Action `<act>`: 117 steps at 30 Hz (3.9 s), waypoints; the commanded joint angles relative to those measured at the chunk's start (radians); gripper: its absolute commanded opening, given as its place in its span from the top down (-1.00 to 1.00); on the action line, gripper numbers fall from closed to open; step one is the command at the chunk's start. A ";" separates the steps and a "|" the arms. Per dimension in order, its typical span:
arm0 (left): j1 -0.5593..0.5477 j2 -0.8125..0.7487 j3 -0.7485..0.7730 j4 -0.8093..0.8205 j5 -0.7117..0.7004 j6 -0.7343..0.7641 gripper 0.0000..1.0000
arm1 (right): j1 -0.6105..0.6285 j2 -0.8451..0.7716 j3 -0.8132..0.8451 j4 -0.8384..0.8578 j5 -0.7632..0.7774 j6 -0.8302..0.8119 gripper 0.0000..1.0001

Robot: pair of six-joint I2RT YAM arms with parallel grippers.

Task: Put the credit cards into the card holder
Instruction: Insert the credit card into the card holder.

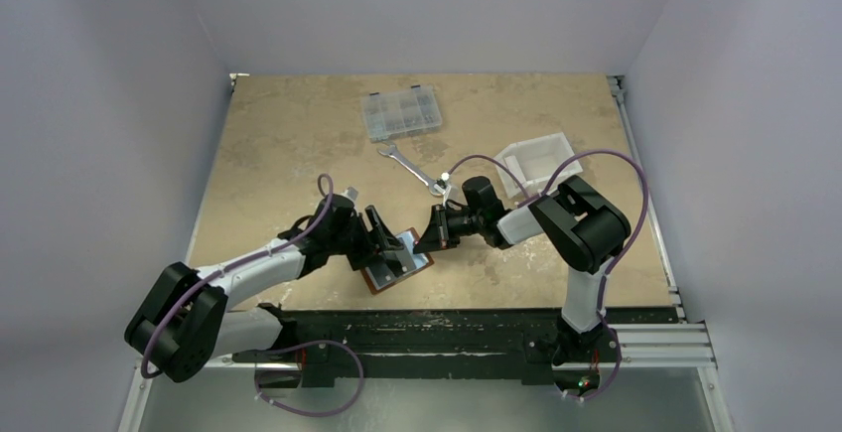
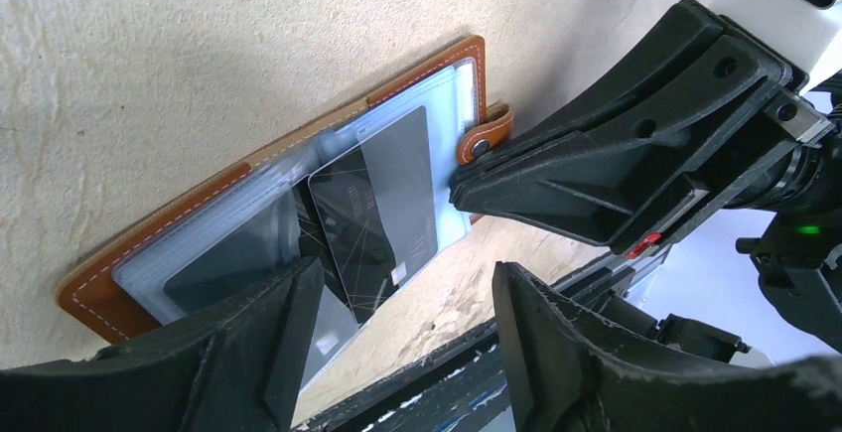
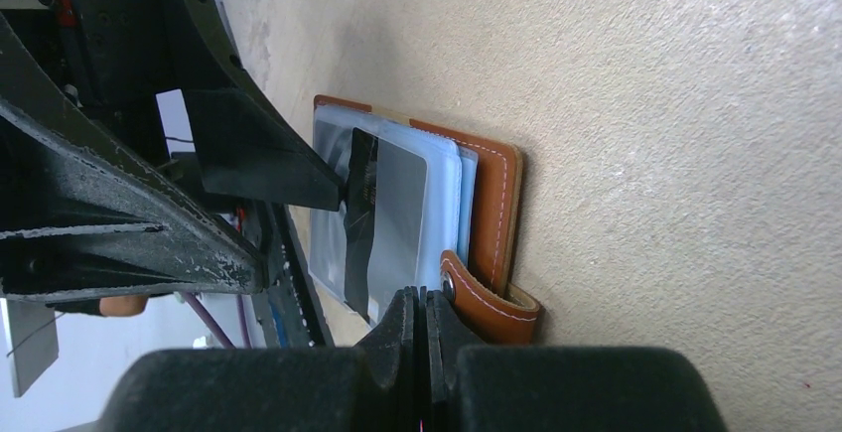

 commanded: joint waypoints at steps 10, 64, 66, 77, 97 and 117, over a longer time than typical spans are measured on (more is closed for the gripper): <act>-0.046 0.126 -0.033 0.028 -0.004 -0.029 -0.38 | -0.002 0.035 -0.027 -0.067 0.122 -0.053 1.00; -0.056 0.132 -0.048 0.137 0.007 0.023 -0.66 | 0.037 -0.189 -0.039 -0.159 0.104 -0.022 0.35; -0.056 0.128 -0.058 0.143 0.005 0.020 -0.66 | 0.040 -0.203 -0.048 -0.159 0.103 -0.017 0.34; -0.056 0.133 -0.070 0.154 0.007 0.021 -0.66 | 0.081 -0.241 -0.036 -0.190 0.116 -0.006 0.34; -0.055 -0.027 0.000 -0.014 -0.032 0.048 -0.83 | 0.136 -0.263 0.025 -0.190 0.105 0.013 0.23; -0.055 0.035 -0.075 0.114 -0.010 0.026 -0.80 | 0.161 -0.200 0.018 -0.227 0.169 0.020 0.20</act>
